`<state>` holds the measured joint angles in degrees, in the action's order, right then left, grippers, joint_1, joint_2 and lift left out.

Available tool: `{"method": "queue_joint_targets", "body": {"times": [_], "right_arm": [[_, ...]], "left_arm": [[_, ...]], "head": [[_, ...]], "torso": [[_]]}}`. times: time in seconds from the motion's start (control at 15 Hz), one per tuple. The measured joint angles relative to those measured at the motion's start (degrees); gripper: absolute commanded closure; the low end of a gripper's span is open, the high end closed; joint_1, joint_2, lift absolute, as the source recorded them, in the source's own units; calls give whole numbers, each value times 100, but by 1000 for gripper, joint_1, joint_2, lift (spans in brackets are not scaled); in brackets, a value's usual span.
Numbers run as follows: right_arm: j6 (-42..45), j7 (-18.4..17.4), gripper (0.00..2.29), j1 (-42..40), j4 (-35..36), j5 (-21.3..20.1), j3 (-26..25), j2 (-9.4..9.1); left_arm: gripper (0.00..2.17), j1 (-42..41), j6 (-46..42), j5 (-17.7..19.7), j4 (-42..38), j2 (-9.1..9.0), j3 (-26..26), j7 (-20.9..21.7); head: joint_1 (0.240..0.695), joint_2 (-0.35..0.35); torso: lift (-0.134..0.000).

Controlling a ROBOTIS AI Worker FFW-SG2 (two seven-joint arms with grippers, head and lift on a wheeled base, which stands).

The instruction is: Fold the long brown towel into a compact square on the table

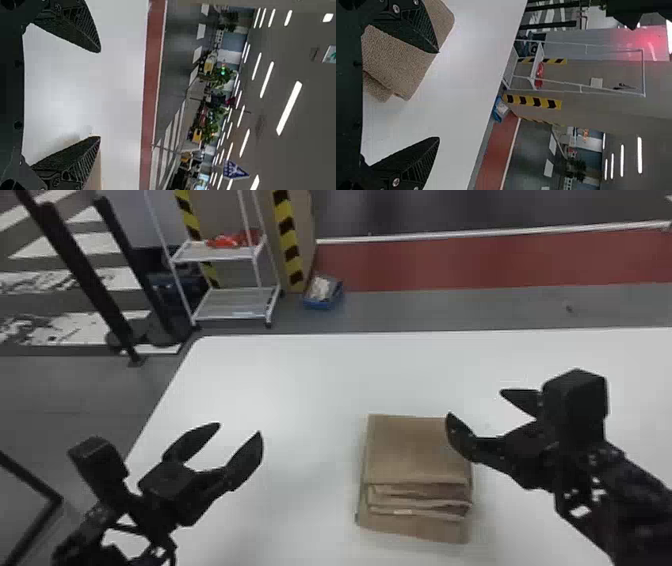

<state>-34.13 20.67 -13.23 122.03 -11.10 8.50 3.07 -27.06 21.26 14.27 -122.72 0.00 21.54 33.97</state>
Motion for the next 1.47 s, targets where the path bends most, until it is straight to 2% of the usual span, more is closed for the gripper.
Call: {"method": "queue_joint_targets", "body": {"times": [0.07, 0.2, 0.33, 0.47, 0.67, 0.8, 1.0, 1.47], "right_arm": [[168, -229, 117, -247, 105, -135, -24, -177], [628, -654, 117, -677, 205, -434, -64, -265], [1392, -768, 120, -1114, 244, -513, -186, -279], [2257, -771, 124, -1399, 165, -249, -407, -280], [3838, -715, 124, -1618, -297, 302, -835, -280], [4247, -644, 124, -1678, -515, 414, -1002, -281], [4299, -642, 124, -1749, -518, 538, -1081, -281], [4008, -625, 124, -1742, -523, 548, -984, -280]], "left_arm": [[130, -130, -160, 86, -77, 0, 4, -406], [130, -430, -567, 138, -213, 0, -110, -1137], [124, -753, -909, 3, -342, 0, -302, -1877], [120, -994, -1308, -317, -384, 0, -509, -2363], [117, -1253, -2238, -715, -254, 0, -759, -2641], [117, -1364, -2580, -858, -208, 0, -821, -2672], [117, -1527, -2682, -905, -256, 0, -826, -2668], [117, -1716, -2674, -943, -334, 0, -725, -2669]], "head": [[695, 214], [695, 225], [695, 233], [695, 241], [695, 209], [695, 193], [695, 178], [695, 200]], "torso": [[-124], [-124], [-124], [-124], [-124], [-124], [-124], [-124]]}}
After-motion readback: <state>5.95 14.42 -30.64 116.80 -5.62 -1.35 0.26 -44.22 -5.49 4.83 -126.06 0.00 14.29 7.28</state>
